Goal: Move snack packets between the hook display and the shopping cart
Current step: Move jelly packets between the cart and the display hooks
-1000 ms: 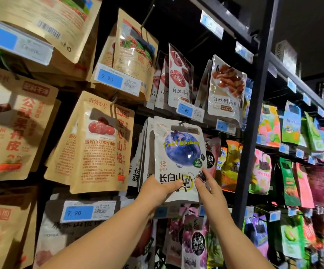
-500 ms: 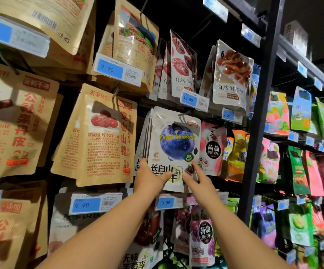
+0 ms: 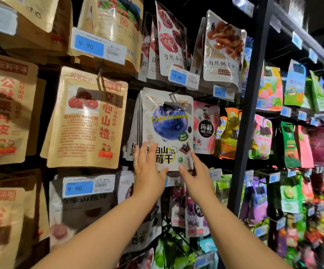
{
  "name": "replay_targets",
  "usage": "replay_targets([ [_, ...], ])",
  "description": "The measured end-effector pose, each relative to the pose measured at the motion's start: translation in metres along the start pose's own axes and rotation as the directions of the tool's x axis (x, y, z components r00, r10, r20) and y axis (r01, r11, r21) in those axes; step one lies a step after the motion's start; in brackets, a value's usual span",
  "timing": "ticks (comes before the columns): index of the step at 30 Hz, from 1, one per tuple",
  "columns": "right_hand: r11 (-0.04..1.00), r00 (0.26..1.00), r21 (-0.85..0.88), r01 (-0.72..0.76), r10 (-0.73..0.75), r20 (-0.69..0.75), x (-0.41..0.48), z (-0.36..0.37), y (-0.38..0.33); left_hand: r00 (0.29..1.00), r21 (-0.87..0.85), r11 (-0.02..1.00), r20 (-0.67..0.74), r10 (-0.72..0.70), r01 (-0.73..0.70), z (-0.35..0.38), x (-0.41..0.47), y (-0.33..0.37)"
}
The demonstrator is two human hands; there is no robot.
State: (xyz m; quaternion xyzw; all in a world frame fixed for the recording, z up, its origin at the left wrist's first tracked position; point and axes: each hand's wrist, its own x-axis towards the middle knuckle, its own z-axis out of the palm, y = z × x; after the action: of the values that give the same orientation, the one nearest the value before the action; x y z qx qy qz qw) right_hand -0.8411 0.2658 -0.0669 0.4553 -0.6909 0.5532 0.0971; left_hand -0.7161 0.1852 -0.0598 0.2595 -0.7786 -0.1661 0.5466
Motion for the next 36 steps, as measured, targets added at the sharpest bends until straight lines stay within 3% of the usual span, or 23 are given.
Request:
replay_targets([
  [6,0.994,0.996,-0.084,-0.076,0.073,-0.047,-0.054,-0.028,0.037,0.99,0.041,0.991,-0.055,0.128,-0.125,0.028,-0.06,0.009],
  [8,0.984,0.989,-0.105,-0.143,0.14,-0.036,-0.084,-0.039,0.061,0.986,0.017,0.988,0.081,0.149,-0.151,0.045,-0.096,0.012],
  [11,0.947,0.956,-0.134,-0.292,0.293,-0.015,-0.136,-0.058,0.107,0.92,-0.061,0.988,0.361,0.153,-0.14,0.082,-0.154,0.007],
  [14,0.876,0.888,-0.171,-0.451,0.459,0.009,-0.191,-0.082,0.148,0.814,-0.079,0.995,0.573,0.096,-0.062,0.122,-0.214,0.002],
  [18,0.767,0.799,-0.278,-0.578,0.601,-0.003,-0.259,-0.119,0.199,0.584,-0.026,0.999,0.811,0.042,-0.036,0.162,-0.293,-0.001],
  [22,0.64,0.695,-0.402,-0.655,0.719,0.013,-0.329,-0.152,0.231,0.348,0.012,0.961,0.933,0.088,-0.275,0.179,-0.353,-0.008],
  [25,0.51,0.559,-0.439,-0.74,0.829,0.02,-0.385,-0.171,0.246,0.133,-0.059,0.843,0.979,0.153,-0.534,0.187,-0.381,-0.017],
  [27,0.414,0.462,-0.463,-0.784,0.887,0.01,-0.418,-0.178,0.254,0.039,-0.091,0.803,0.989,0.141,-0.589,0.192,-0.392,-0.026],
  [30,0.286,0.319,-0.481,-0.829,0.948,0.014,-0.454,-0.184,0.261,-0.024,-0.064,0.81,0.998,0.061,-0.584,0.198,-0.402,-0.044],
  [36,0.105,0.122,-0.484,-0.869,0.993,-0.003,-0.499,-0.193,0.283,-0.016,-0.052,0.834,0.999,0.051,-0.549,0.214,-0.411,-0.061],
])
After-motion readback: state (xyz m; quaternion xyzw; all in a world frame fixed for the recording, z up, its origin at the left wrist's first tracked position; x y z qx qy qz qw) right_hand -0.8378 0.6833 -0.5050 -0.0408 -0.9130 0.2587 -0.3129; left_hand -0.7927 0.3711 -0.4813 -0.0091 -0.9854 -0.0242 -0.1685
